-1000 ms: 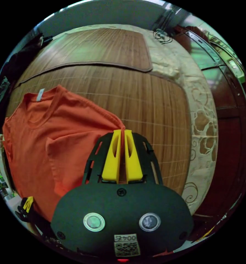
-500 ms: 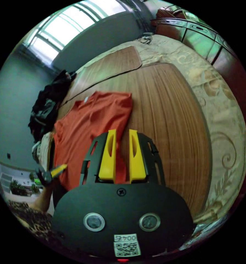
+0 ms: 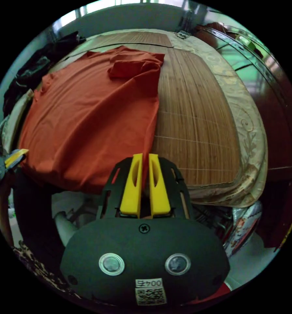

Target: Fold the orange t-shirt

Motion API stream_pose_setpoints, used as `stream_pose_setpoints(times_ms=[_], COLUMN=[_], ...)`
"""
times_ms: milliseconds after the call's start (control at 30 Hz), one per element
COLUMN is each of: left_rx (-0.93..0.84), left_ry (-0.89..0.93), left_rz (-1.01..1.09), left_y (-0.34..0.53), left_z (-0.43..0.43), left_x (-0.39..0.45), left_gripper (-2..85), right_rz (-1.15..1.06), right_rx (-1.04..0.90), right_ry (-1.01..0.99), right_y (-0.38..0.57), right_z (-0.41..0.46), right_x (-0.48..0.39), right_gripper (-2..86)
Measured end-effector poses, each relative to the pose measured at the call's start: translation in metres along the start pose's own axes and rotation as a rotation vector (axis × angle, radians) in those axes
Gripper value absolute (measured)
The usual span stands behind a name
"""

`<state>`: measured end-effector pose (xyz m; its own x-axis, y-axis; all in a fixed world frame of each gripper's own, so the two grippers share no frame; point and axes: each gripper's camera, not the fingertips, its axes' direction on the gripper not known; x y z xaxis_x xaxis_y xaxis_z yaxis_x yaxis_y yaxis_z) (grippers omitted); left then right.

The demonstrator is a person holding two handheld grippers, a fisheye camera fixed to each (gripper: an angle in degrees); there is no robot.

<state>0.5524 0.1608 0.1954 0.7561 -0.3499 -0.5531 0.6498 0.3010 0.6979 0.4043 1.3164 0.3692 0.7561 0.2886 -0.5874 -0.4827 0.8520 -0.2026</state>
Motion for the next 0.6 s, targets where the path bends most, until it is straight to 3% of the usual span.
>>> stream_pose_setpoints(times_ms=[333,433,500,600], left_rx=[-0.026,-0.019,-0.017,-0.017], left_ry=[0.054,0.069,0.077,0.079], left_rz=[-0.021,-0.025,-0.035,-0.042], left_y=[-0.001,0.001,0.001,0.001], left_z=[0.000,0.000,0.001,0.001], left_x=[-0.021,-0.028,-0.033,-0.039], left_gripper=[0.8,0.8,0.8,0.8], right_rz=[0.283,0.240,0.079,-0.026], right_rx=[-0.242,-0.029,0.134,0.078], right_ry=[-0.188,-0.151,-0.139,-0.193], right_y=[0.045,0.049,0.035,0.009], right_z=[0.011,-0.017,-0.035,-0.019], right_x=[0.078,0.060,0.021,-0.014], right_gripper=[-0.4,0.2,0.7,0.6])
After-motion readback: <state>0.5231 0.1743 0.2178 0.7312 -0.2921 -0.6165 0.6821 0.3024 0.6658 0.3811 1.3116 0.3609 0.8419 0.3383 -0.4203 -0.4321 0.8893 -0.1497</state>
